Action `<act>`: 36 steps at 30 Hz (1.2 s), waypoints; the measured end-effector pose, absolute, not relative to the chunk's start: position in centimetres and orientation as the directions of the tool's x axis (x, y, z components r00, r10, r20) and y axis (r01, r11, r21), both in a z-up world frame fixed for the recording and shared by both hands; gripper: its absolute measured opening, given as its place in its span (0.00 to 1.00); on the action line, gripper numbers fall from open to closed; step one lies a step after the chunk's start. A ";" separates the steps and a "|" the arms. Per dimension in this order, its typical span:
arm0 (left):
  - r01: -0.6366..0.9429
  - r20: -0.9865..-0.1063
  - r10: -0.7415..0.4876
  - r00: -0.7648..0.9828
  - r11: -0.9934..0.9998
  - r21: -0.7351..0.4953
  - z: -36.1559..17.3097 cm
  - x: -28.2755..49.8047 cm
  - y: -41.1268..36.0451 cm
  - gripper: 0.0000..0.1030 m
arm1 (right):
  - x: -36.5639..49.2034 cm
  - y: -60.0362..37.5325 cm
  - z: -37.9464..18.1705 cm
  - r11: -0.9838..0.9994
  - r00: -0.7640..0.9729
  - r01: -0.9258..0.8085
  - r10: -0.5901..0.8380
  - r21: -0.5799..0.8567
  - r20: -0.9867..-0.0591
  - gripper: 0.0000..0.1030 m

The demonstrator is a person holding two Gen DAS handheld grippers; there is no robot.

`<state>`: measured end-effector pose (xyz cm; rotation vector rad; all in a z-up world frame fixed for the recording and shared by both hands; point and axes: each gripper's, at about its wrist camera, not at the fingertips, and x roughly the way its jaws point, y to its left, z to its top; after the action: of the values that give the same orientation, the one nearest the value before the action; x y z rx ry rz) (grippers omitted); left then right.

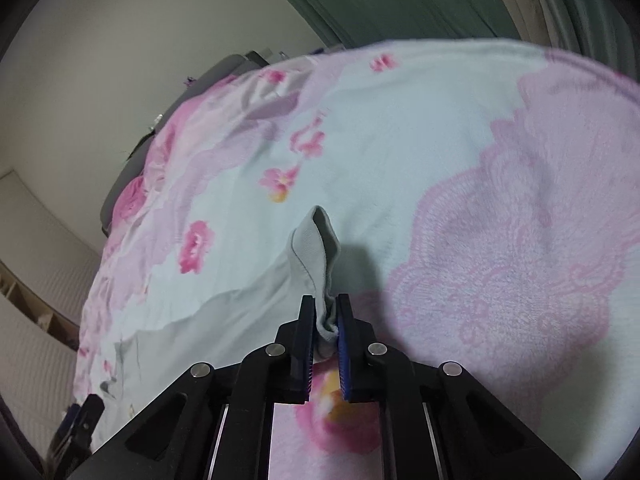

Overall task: Fold small clothes
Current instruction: 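Lift the sleeve with the right tool and lay it across the shirt body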

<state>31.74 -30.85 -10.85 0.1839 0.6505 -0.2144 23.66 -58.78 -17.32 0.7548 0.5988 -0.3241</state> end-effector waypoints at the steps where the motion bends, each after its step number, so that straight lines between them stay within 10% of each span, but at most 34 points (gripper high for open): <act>1: 0.247 -0.614 -0.134 0.777 0.964 0.103 -10.7 31.7 -30.3 1.00 | 23.7 -58.2 -16.6 0.702 0.796 0.467 -0.070 0.537 -0.601 0.11; 24: -0.088 -0.597 0.119 0.793 0.993 0.081 -7.9 31.2 -6.3 1.00 | 32.3 -33.1 -8.9 0.917 0.843 0.045 0.178 0.397 -0.507 0.11; 36: -0.233 -0.617 0.232 0.752 0.969 0.080 -9.0 29.8 3.9 1.00 | 37.9 -16.8 -14.2 0.958 0.717 -0.134 0.270 0.253 -0.643 0.11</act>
<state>29.75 3.93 -9.00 -0.0024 0.6729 0.2536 37.88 -16.79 -14.18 0.1936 0.7397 0.2252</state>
